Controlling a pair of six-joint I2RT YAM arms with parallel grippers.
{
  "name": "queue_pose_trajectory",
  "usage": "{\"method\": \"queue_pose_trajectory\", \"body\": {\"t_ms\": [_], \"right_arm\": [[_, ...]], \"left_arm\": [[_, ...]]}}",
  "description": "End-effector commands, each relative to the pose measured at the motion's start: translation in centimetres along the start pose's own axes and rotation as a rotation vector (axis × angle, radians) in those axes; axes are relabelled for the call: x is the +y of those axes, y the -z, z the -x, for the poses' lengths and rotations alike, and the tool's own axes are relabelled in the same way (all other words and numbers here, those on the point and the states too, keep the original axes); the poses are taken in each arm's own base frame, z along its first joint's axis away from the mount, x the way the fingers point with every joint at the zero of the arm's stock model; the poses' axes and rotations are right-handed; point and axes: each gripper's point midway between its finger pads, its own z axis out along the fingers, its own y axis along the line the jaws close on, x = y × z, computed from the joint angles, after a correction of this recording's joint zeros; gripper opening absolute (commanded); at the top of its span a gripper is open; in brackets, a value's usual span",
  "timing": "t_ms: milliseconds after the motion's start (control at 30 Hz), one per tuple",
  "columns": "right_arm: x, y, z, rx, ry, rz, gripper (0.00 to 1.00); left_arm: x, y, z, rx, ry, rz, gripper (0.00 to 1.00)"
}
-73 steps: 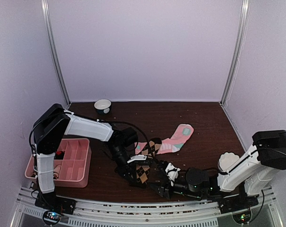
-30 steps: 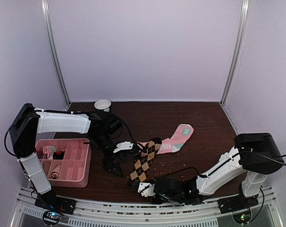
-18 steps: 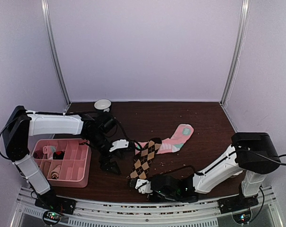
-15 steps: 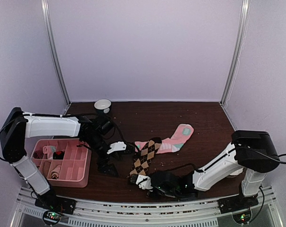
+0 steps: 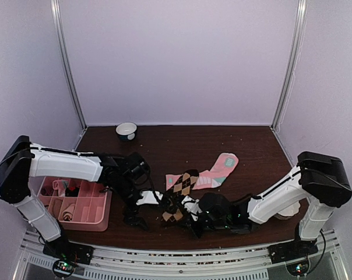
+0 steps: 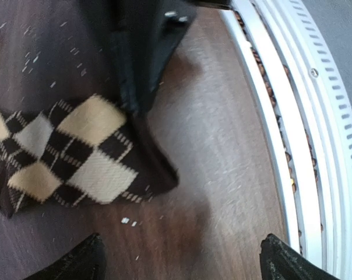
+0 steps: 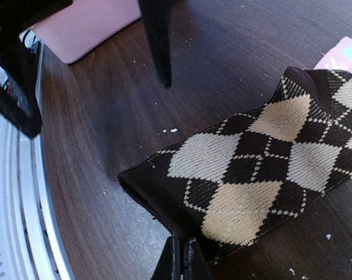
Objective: Roll the socks
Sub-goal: Roll the sock.
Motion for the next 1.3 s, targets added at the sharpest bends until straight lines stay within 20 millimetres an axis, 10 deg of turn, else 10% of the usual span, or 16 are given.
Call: {"method": "queue_pose_trajectory", "body": {"t_ms": [0, 367, 1267], "right_arm": [[1.2, 0.3, 1.4, -0.023, -0.207, 0.112, 0.00], [-1.0, -0.8, 0.5, 0.043, -0.457, 0.147, 0.00], [0.1, -1.5, -0.2, 0.075, -0.492, 0.201, 0.00]], "left_arm": [[0.2, -0.8, 1.5, 0.000, -0.120, 0.070, 0.91], [1.0, -3.0, 2.3, 0.008, -0.159, 0.127, 0.58], [2.3, -4.5, 1.7, 0.001, 0.082, 0.008, 0.29]]}}
